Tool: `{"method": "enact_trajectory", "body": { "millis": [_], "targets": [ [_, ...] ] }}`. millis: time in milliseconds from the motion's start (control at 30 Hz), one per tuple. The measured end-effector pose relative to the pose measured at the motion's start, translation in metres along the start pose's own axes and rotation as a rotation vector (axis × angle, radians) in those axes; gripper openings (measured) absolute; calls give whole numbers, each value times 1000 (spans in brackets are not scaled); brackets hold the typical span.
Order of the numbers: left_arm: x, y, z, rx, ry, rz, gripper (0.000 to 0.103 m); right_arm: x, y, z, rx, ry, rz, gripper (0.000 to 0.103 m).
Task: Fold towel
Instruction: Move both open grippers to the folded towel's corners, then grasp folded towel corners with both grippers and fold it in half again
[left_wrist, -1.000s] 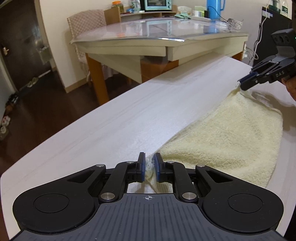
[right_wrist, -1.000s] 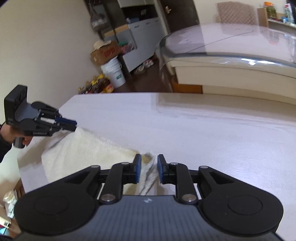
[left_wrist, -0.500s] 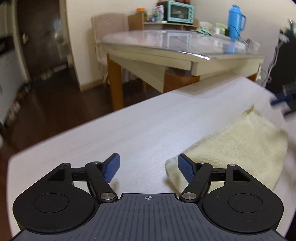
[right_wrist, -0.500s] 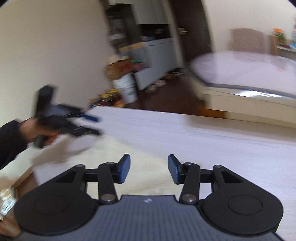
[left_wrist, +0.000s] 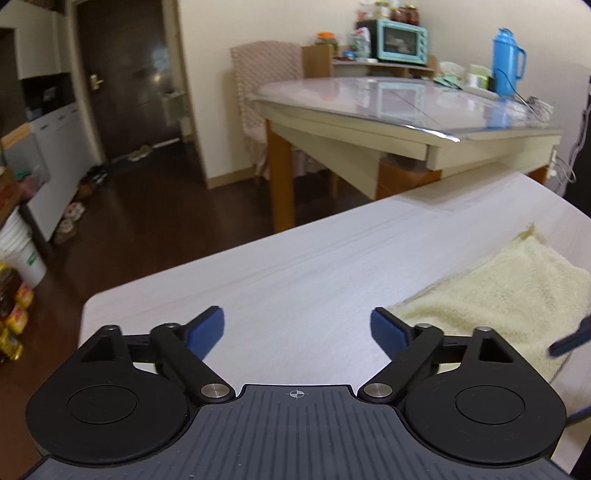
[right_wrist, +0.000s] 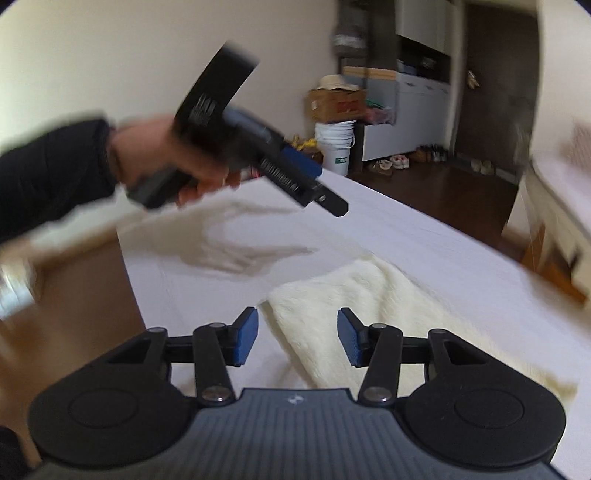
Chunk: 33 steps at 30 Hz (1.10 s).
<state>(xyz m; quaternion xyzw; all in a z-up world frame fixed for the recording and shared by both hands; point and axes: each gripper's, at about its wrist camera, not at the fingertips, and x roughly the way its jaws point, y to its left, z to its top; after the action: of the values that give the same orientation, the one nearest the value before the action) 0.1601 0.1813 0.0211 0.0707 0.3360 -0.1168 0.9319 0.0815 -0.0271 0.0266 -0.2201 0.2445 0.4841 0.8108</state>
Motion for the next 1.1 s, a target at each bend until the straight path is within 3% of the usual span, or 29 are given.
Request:
{"method": "enact_trajectory", "body": {
  "millis": [267,467,533,667,833,1033,1100],
  "targets": [
    [-29,23,-26,-44,-30,4,93,45,40,10,-243,94,-127,39],
    [-46,17,-42,63,-71,-83,94,68,47,9,-306,122,-179,21],
    [-48,9,-45,125,-75,-113,94,69,43,8,-291,99,-177,10],
    [-51,-22,-54,325,-88,-174,94,51,25,12,-141,45,-95,9],
    [-51,-72,-69,590,-128,-212,94,-7,-10,15,84,-26,77,9],
    [-52,-115,-84,748,-174,-270,93,-61,-39,0,239,-52,270,9],
    [-52,-123,-88,778,-173,-298,80,-75,-47,-10,272,-51,321,9]
  ]
}}
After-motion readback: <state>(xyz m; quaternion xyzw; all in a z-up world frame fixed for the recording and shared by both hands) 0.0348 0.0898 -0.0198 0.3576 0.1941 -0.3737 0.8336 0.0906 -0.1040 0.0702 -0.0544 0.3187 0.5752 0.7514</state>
